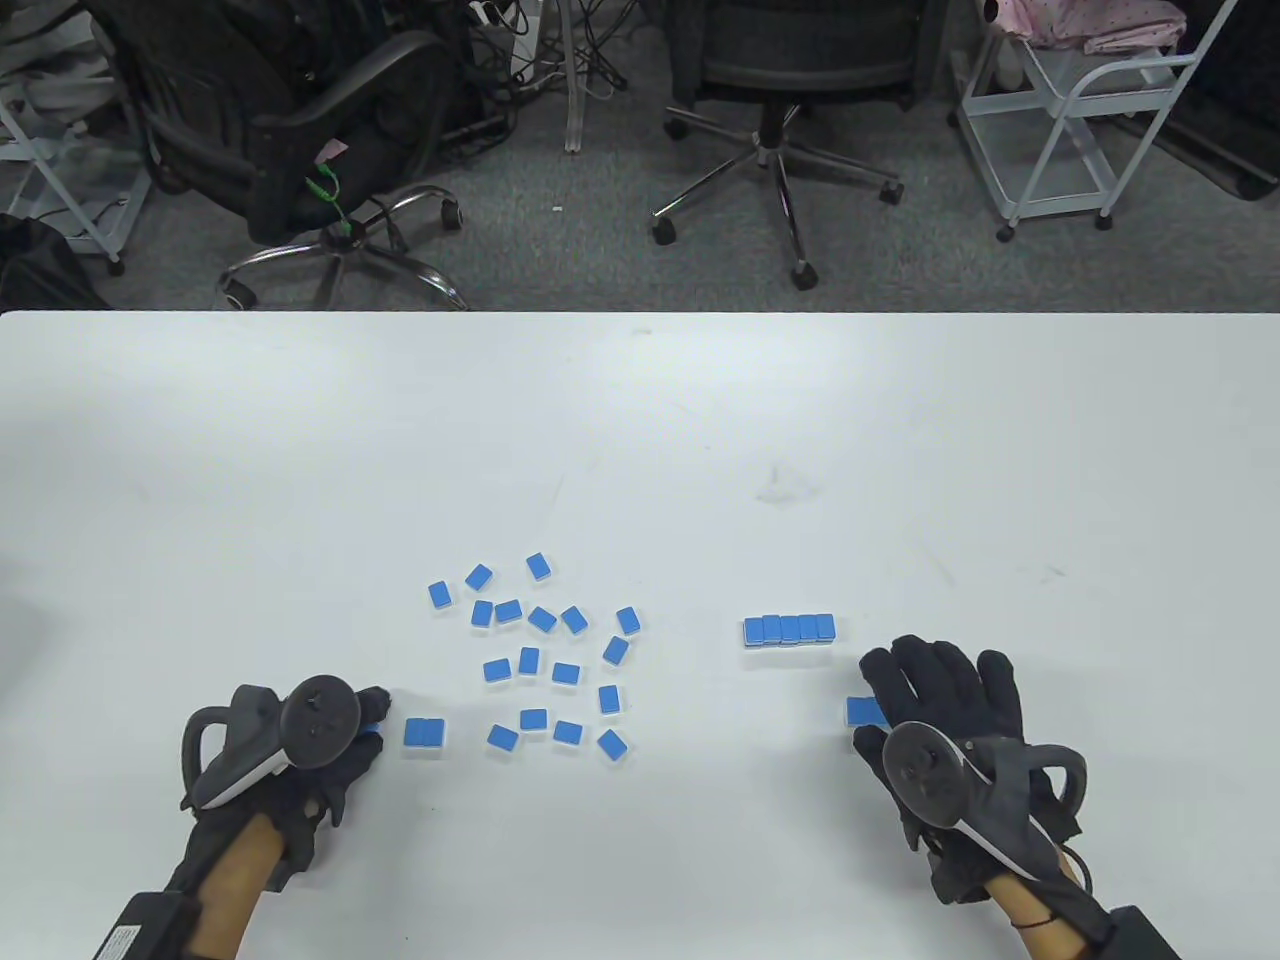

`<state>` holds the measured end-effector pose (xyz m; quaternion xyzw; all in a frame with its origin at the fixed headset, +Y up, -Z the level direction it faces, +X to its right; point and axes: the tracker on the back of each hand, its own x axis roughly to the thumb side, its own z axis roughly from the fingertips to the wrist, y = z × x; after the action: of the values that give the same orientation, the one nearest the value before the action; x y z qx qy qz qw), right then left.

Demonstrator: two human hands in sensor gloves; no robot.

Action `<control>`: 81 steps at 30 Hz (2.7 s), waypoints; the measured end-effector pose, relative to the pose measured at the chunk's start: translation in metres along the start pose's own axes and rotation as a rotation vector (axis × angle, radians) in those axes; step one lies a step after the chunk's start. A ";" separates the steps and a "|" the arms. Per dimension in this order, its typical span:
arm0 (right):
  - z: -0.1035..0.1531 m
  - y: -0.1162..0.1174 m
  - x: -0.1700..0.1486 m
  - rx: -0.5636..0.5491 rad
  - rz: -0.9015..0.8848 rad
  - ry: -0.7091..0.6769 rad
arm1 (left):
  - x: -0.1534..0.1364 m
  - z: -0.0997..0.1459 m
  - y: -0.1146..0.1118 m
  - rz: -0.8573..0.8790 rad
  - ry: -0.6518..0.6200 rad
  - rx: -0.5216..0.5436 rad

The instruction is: Build mahjong tile wall

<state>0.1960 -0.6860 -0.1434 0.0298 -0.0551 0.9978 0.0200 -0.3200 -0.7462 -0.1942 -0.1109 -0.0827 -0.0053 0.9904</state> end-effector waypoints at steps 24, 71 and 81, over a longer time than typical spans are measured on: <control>-0.002 0.002 -0.002 0.032 -0.004 0.005 | 0.002 0.001 -0.003 0.059 -0.038 -0.056; 0.001 0.001 -0.002 0.039 -0.017 0.010 | -0.028 -0.002 -0.003 0.321 0.053 -0.030; 0.001 0.001 0.001 0.036 -0.009 -0.001 | -0.023 -0.074 0.017 0.261 0.211 -0.151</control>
<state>0.1952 -0.6869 -0.1423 0.0308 -0.0369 0.9986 0.0240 -0.3298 -0.7457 -0.2730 -0.1933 0.0371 0.1056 0.9747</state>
